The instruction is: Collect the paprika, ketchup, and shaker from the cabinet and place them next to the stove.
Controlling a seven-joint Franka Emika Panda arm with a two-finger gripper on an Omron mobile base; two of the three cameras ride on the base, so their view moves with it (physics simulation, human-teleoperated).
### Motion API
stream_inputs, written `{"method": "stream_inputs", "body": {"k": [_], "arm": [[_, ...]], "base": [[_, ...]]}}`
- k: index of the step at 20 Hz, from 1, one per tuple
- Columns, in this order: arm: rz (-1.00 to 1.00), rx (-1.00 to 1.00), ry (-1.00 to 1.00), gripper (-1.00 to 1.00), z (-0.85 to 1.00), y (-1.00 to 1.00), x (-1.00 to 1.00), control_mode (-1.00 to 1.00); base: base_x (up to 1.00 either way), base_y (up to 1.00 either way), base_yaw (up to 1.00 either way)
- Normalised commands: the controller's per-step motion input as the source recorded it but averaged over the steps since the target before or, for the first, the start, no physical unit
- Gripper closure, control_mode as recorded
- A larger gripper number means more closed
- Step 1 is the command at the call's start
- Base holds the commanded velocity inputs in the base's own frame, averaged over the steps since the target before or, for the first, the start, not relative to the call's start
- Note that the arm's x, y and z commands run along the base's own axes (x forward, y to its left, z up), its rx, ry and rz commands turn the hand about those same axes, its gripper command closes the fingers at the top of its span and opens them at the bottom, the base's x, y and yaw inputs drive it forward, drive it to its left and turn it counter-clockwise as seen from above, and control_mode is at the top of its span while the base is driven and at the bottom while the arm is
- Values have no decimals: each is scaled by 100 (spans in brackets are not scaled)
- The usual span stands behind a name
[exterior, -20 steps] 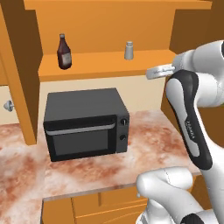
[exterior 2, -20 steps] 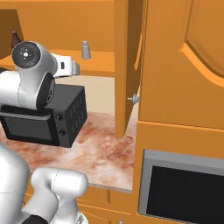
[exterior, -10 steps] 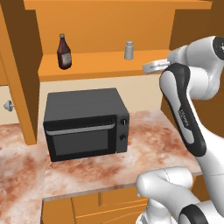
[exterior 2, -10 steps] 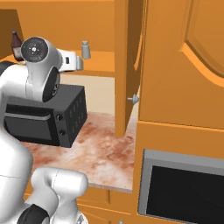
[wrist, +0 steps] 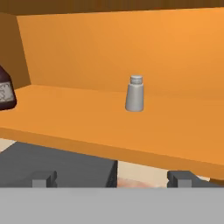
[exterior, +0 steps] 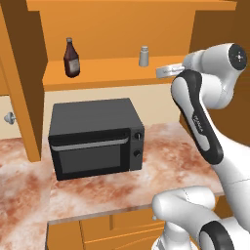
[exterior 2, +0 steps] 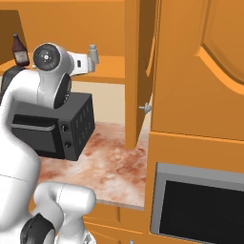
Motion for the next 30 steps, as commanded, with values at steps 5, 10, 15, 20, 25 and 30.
{"method": "stream_inputs", "body": {"k": [5,10,15,20,25,30], "arm": [[0,0,-5,-100,0,-5,29,-100],[0,0,-1,-100,0,-11,33,-100],[0,0,0,-100,5,-8,37,-100],[0,0,0,-100,7,-4,39,-100],[0,0,0,-100,7,0,41,-100],[0,0,0,-100,4,0,42,-100]], "base": [[0,0,0],[0,0,0],[0,0,0],[0,0,0],[0,0,0],[0,0,0]]}}
